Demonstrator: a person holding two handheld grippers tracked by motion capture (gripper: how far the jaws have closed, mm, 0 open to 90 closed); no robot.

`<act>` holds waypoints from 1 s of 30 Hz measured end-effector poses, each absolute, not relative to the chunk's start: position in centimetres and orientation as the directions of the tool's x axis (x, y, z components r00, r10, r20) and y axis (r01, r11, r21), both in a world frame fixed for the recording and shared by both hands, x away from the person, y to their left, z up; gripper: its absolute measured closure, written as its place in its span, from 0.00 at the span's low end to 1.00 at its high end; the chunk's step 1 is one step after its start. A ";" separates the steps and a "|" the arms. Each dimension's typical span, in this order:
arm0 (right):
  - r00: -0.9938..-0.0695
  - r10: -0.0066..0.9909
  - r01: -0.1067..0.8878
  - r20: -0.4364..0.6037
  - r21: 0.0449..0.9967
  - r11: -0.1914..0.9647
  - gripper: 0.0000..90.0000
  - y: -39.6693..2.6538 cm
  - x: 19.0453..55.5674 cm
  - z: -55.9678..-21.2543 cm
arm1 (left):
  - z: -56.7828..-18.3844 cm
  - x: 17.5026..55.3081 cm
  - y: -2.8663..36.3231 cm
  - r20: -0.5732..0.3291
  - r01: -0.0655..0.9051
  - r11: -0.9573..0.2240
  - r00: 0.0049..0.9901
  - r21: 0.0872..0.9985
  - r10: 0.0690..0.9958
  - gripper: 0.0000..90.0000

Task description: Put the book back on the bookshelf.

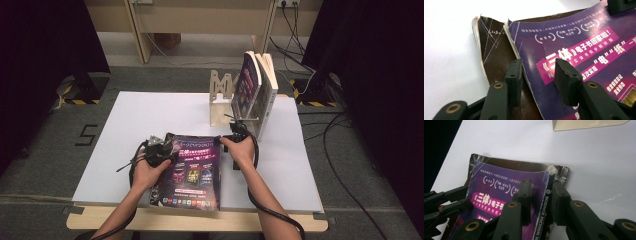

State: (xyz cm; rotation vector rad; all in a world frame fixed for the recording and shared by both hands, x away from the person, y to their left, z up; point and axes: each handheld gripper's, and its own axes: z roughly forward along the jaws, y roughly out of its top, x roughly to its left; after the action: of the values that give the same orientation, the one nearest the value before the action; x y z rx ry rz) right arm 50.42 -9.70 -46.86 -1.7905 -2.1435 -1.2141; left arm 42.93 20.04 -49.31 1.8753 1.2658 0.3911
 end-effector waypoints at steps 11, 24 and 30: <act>-0.325 0.757 0.851 0.566 0.525 -0.027 0.92 -9.6 50.2 -45.4 | -49.1 42.6 20.5 -0.135 0.572 -0.187 0.474 0.799 0.870 0.59; -0.344 0.768 0.798 0.541 0.599 -0.064 0.94 -10.4 49.4 -42.9 | -49.2 42.0 23.5 -0.109 0.537 -0.135 0.399 0.833 0.910 0.52; -0.346 0.765 0.789 0.542 0.610 -0.075 0.94 -10.7 49.2 -42.4 | -49.7 42.1 24.8 -0.129 0.524 -0.074 0.340 0.849 0.932 0.47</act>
State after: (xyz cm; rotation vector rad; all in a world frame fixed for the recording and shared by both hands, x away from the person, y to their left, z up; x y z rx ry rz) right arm 49.16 -10.72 -42.42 -1.7811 -2.1188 -1.4305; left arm 42.11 24.81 -49.71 1.7286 1.3056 0.5851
